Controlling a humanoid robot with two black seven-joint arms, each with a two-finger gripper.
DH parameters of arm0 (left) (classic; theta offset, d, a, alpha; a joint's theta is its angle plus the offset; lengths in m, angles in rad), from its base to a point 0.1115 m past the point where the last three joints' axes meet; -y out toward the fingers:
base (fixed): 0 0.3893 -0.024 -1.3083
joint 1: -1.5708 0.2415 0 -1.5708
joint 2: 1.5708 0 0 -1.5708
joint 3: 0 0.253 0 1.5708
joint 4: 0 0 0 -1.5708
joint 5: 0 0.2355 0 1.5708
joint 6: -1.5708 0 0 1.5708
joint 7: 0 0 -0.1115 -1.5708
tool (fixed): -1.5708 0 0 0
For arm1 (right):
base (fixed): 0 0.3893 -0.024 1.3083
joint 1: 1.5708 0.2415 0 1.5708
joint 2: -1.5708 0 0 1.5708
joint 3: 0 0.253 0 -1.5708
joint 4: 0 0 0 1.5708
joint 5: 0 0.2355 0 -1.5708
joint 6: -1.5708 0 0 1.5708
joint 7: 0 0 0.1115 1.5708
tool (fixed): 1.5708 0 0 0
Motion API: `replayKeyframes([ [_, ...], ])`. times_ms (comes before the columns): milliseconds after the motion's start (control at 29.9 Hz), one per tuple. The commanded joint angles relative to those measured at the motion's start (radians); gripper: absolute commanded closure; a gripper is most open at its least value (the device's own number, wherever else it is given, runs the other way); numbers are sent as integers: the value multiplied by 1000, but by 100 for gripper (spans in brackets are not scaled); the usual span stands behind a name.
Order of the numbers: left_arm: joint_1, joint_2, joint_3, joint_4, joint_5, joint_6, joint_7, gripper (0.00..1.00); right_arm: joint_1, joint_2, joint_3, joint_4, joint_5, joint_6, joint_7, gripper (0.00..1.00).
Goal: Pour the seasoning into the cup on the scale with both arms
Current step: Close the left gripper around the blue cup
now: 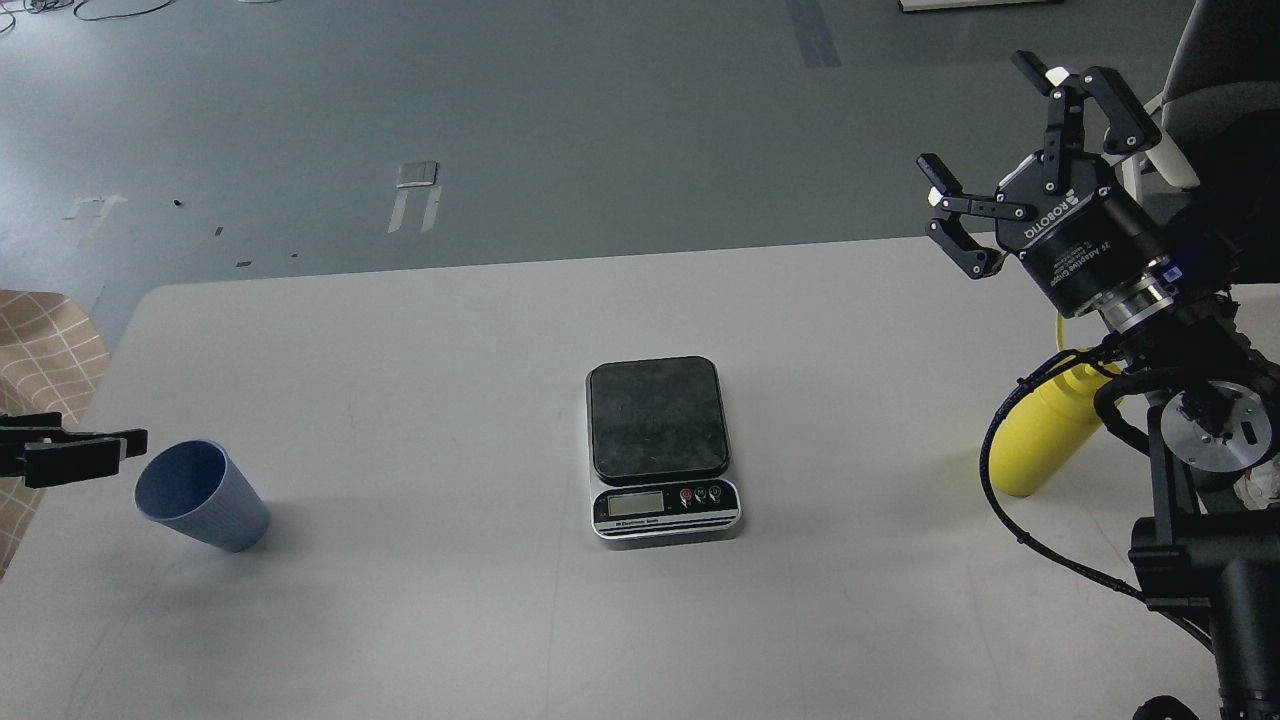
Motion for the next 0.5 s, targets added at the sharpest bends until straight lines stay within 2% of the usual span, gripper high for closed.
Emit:
replayKeyframes([
  [0,3,-25,-2,-1,-3,4,0,2,-6,0,2,8,-2,0,1,0],
  [468,24,-74,-2,9,-47,9,0,2,-23,0,2,19,-2,0,0,0],
])
